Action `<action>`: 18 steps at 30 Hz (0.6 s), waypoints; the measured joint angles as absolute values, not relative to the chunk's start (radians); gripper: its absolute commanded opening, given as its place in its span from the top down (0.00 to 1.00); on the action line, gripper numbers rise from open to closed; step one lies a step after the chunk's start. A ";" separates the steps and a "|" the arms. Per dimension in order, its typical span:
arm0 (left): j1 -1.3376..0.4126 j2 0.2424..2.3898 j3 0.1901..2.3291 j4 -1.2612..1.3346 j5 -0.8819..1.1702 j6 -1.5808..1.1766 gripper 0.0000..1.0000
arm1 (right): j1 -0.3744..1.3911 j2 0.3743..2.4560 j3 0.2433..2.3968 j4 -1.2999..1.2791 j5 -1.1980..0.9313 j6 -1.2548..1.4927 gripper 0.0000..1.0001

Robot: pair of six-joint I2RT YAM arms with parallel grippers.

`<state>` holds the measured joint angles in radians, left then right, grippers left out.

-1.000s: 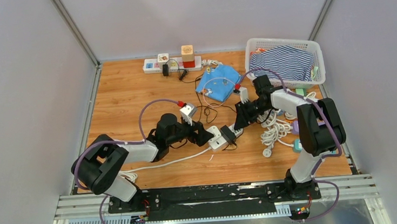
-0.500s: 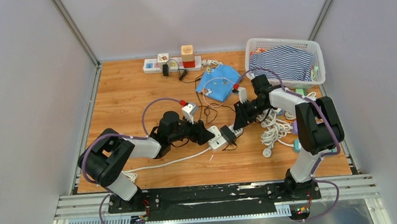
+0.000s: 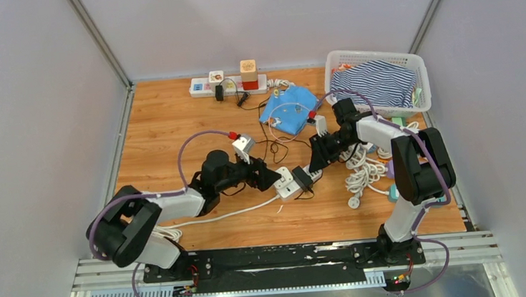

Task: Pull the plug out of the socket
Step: Move the socket to the center of the board.

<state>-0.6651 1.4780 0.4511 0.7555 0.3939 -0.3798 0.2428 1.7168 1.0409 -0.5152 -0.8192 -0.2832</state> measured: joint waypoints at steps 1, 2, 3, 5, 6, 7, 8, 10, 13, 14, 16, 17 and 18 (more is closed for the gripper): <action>-0.664 1.452 0.441 0.756 0.384 -0.377 0.15 | 0.243 1.717 1.044 -0.521 -0.820 -0.286 0.56; -0.662 1.420 0.425 0.761 0.373 -0.377 0.14 | 0.243 1.716 1.049 -0.529 -0.820 -0.291 0.54; -0.661 1.388 0.407 0.762 0.360 -0.377 0.13 | 0.243 1.715 1.053 -0.535 -0.817 -0.296 0.50; -0.657 1.331 0.369 0.765 0.341 -0.378 0.11 | 0.243 1.705 1.058 -0.546 -0.807 -0.312 0.47; -0.656 1.308 0.350 0.766 0.331 -0.379 0.09 | 0.243 1.697 1.058 -0.551 -0.801 -0.319 0.45; -0.656 1.281 0.327 0.766 0.320 -0.382 0.08 | 0.243 1.684 1.058 -0.558 -0.791 -0.328 0.42; -0.656 1.252 0.301 0.765 0.309 -0.387 0.08 | 0.243 1.668 1.058 -0.565 -0.781 -0.337 0.40; -0.656 1.195 0.255 0.764 0.290 -0.397 0.08 | 0.243 1.628 1.058 -0.572 -0.764 -0.350 0.38; -0.656 1.092 0.186 0.759 0.260 -0.416 0.08 | 0.243 1.541 1.058 -0.578 -0.748 -0.380 0.33; -0.656 1.057 0.165 0.759 0.250 -0.423 0.08 | 0.243 1.514 1.058 -0.579 -0.748 -0.390 0.32; -0.656 1.007 0.138 0.758 0.236 -0.439 0.09 | 0.245 1.460 1.057 -0.582 -0.750 -0.411 0.31; -0.656 0.985 0.124 0.758 0.228 -0.449 0.09 | 0.250 1.434 1.057 -0.584 -0.749 -0.419 0.30; -0.656 0.967 0.111 0.758 0.221 -0.459 0.09 | 0.262 1.409 1.055 -0.584 -0.744 -0.426 0.29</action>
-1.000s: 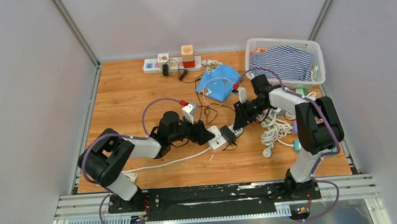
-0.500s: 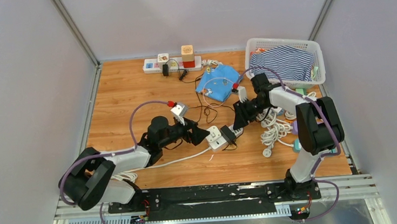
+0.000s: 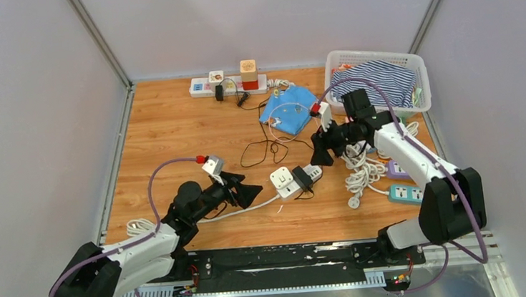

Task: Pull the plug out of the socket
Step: Move the socket to the center of the board, then remove the plug from the socket.

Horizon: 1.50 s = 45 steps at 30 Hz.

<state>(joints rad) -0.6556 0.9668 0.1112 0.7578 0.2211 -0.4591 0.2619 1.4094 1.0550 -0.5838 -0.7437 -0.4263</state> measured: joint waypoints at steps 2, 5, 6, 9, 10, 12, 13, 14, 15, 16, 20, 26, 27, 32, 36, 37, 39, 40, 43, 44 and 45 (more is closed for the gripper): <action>-0.656 0.945 0.095 0.756 0.213 -0.477 0.09 | 0.307 1.373 1.047 -0.576 -0.718 -0.434 0.26; -0.656 0.925 0.083 0.754 0.199 -0.503 0.10 | 0.406 1.353 1.028 -0.558 -0.655 -0.434 0.23; -0.656 0.920 0.081 0.754 0.196 -0.510 0.10 | 0.445 1.355 1.021 -0.550 -0.622 -0.434 0.22; -0.656 0.905 0.076 0.754 0.190 -0.524 0.10 | 0.506 1.375 1.013 -0.538 -0.554 -0.421 0.20; -0.656 0.898 0.072 0.754 0.190 -0.525 0.10 | 0.519 1.383 1.012 -0.531 -0.528 -0.411 0.19; -0.656 0.883 0.065 0.754 0.191 -0.527 0.10 | 0.536 1.399 1.012 -0.518 -0.479 -0.388 0.19; -0.656 0.872 0.062 0.754 0.191 -0.527 0.10 | 0.546 1.406 1.011 -0.509 -0.450 -0.374 0.20; -0.656 0.862 0.059 0.754 0.191 -0.527 0.10 | 0.556 1.410 1.010 -0.503 -0.432 -0.361 0.20; -0.656 0.851 0.055 0.754 0.191 -0.527 0.10 | 0.567 1.415 1.010 -0.496 -0.412 -0.347 0.21; -0.656 0.841 0.052 0.754 0.191 -0.527 0.10 | 0.579 1.420 1.010 -0.489 -0.397 -0.334 0.22; -0.656 0.807 0.047 0.754 0.191 -0.525 0.10 | 0.620 1.452 1.010 -0.478 -0.348 -0.296 0.25; -0.656 0.785 0.033 0.754 0.191 -0.524 0.10 | 0.628 1.484 1.010 -0.480 -0.311 -0.267 0.29; -0.656 0.781 0.033 0.754 0.191 -0.523 0.10 | 0.628 1.486 1.010 -0.480 -0.310 -0.262 0.30; -0.658 0.774 0.033 0.754 0.198 -0.508 0.10 | 0.629 1.499 1.010 -0.487 -0.307 -0.253 0.37; -0.683 0.796 0.033 0.755 0.187 -0.484 0.10 | 0.630 1.512 1.010 -0.491 -0.294 -0.247 0.46; -0.694 0.808 0.035 0.755 0.184 -0.476 0.10 | 0.633 1.512 1.011 -0.492 -0.294 -0.245 0.50; -0.715 0.834 0.042 0.755 0.175 -0.456 0.10 | 0.636 1.512 1.011 -0.492 -0.285 -0.247 0.51; -0.728 0.853 0.049 0.759 0.170 -0.443 0.10 | 0.637 1.512 1.011 -0.493 -0.285 -0.245 0.52; -0.762 0.911 0.070 0.780 0.151 -0.398 0.09 | 0.638 1.512 1.012 -0.493 -0.273 -0.247 0.62; -0.776 0.938 0.077 0.797 0.141 -0.378 0.09 | 0.639 1.512 1.013 -0.493 -0.260 -0.247 0.63; -0.785 0.957 0.081 0.810 0.136 -0.367 0.09 | 0.639 1.513 1.015 -0.494 -0.253 -0.249 0.67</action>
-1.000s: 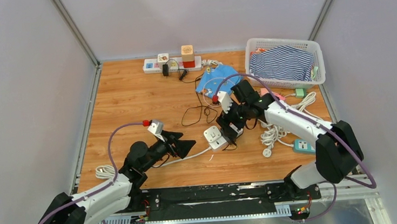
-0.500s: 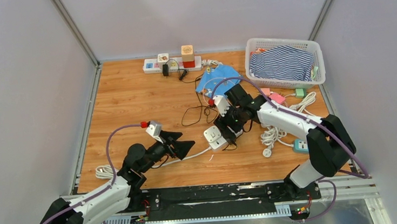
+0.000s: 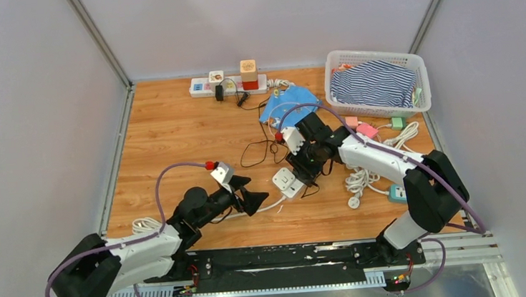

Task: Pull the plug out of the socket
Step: Remove the plug from the socket.

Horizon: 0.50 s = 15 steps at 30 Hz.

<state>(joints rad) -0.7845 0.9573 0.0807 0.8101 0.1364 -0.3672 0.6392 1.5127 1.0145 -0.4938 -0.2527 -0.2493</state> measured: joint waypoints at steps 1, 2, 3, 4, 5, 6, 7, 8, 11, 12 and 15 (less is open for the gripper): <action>-0.793 0.984 0.084 0.829 0.131 -0.355 0.10 | 0.639 1.515 1.017 -0.494 -0.243 -0.249 0.70; -0.800 1.017 0.088 0.852 0.126 -0.347 0.10 | 0.639 1.518 1.020 -0.494 -0.234 -0.250 0.72; -0.804 1.052 0.091 0.875 0.122 -0.344 0.10 | 0.639 1.520 1.021 -0.494 -0.230 -0.253 0.74; -0.807 1.090 0.096 0.899 0.118 -0.344 0.11 | 0.639 1.522 1.024 -0.494 -0.227 -0.254 0.76; -0.809 1.129 0.101 0.921 0.115 -0.350 0.11 | 0.639 1.524 1.025 -0.494 -0.225 -0.255 0.76; -0.810 1.168 0.106 0.943 0.109 -0.358 0.11 | 0.639 1.525 1.026 -0.495 -0.224 -0.255 0.76; -0.813 1.208 0.110 0.973 0.102 -0.371 0.11 | 0.639 1.525 1.026 -0.495 -0.224 -0.255 0.77; -0.817 1.243 0.115 0.993 0.097 -0.381 0.12 | 0.639 1.526 1.028 -0.497 -0.224 -0.255 0.77; -0.836 1.360 0.118 1.092 0.069 -0.425 0.12 | 0.639 1.531 1.034 -0.503 -0.224 -0.255 0.81; -0.841 1.402 0.118 1.134 0.060 -0.444 0.13 | 0.639 1.532 1.035 -0.504 -0.224 -0.255 0.83; -0.849 1.514 0.126 1.235 0.047 -0.500 0.14 | 0.639 1.536 1.038 -0.509 -0.224 -0.255 0.89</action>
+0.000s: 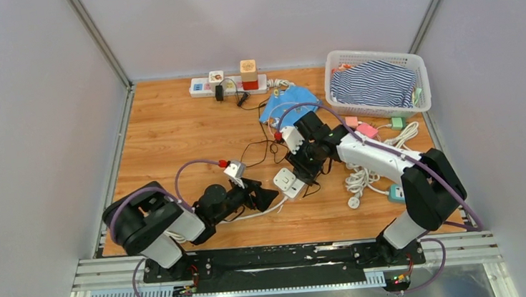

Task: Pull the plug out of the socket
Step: Remove the plug from the socket.

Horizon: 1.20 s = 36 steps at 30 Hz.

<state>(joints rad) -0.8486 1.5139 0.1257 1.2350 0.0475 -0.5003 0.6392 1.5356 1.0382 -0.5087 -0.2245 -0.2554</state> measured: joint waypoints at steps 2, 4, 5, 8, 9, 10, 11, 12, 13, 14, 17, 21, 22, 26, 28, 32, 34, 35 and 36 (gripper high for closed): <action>-0.849 1.573 0.133 1.295 0.042 -0.536 0.15 | 0.639 1.537 1.040 -0.510 -0.225 -0.255 0.94; -0.849 1.620 0.140 1.354 0.040 -0.568 0.16 | 0.639 1.538 1.040 -0.511 -0.225 -0.256 0.97; -0.849 1.636 0.144 1.375 0.039 -0.581 0.16 | 0.639 1.539 1.041 -0.512 -0.226 -0.255 0.98; -0.849 1.658 0.154 1.418 0.037 -0.611 0.24 | 0.639 1.542 1.046 -0.517 -0.228 -0.257 1.00; -0.850 1.663 0.158 1.426 0.036 -0.619 0.24 | 0.639 1.545 1.048 -0.520 -0.228 -0.257 1.00; -0.851 1.667 0.164 1.433 0.033 -0.628 0.25 | 0.639 1.548 1.052 -0.523 -0.228 -0.258 1.00; -0.853 1.671 0.171 1.435 0.032 -0.635 0.25 | 0.639 1.550 1.054 -0.526 -0.228 -0.258 1.00; -0.855 1.676 0.180 1.434 0.032 -0.641 0.25 | 0.639 1.551 1.055 -0.528 -0.229 -0.258 1.00; -0.856 1.681 0.190 1.432 0.032 -0.646 0.25 | 0.639 1.552 1.056 -0.529 -0.229 -0.258 1.00; -0.857 1.687 0.199 1.430 0.031 -0.651 0.25 | 0.639 1.552 1.056 -0.530 -0.229 -0.258 1.00; -0.862 1.714 0.221 1.427 0.031 -0.668 0.28 | 0.639 1.552 1.057 -0.530 -0.229 -0.259 1.00; -0.862 1.760 0.237 1.427 0.031 -0.689 0.36 | 0.639 1.554 1.058 -0.531 -0.229 -0.259 1.00; -0.862 1.772 0.242 1.427 0.031 -0.692 0.39 | 0.639 1.554 1.058 -0.531 -0.229 -0.259 1.00; -0.862 1.809 0.265 1.427 0.034 -0.704 0.40 | 0.639 1.559 1.064 -0.537 -0.229 -0.260 1.00; -0.862 1.824 0.276 1.428 0.038 -0.708 0.40 | 0.639 1.560 1.065 -0.538 -0.229 -0.260 1.00; -0.862 1.845 0.288 1.429 0.051 -0.711 0.40 | 0.639 1.563 1.069 -0.543 -0.229 -0.261 1.00; -0.862 1.859 0.294 1.432 0.061 -0.711 0.41 | 0.639 1.563 1.069 -0.543 -0.228 -0.262 1.00; -0.862 1.869 0.297 1.435 0.064 -0.711 0.41 | 0.639 1.564 1.069 -0.543 -0.229 -0.262 1.00; -0.862 1.877 0.300 1.435 0.065 -0.712 0.43 | 0.639 1.565 1.070 -0.544 -0.229 -0.262 1.00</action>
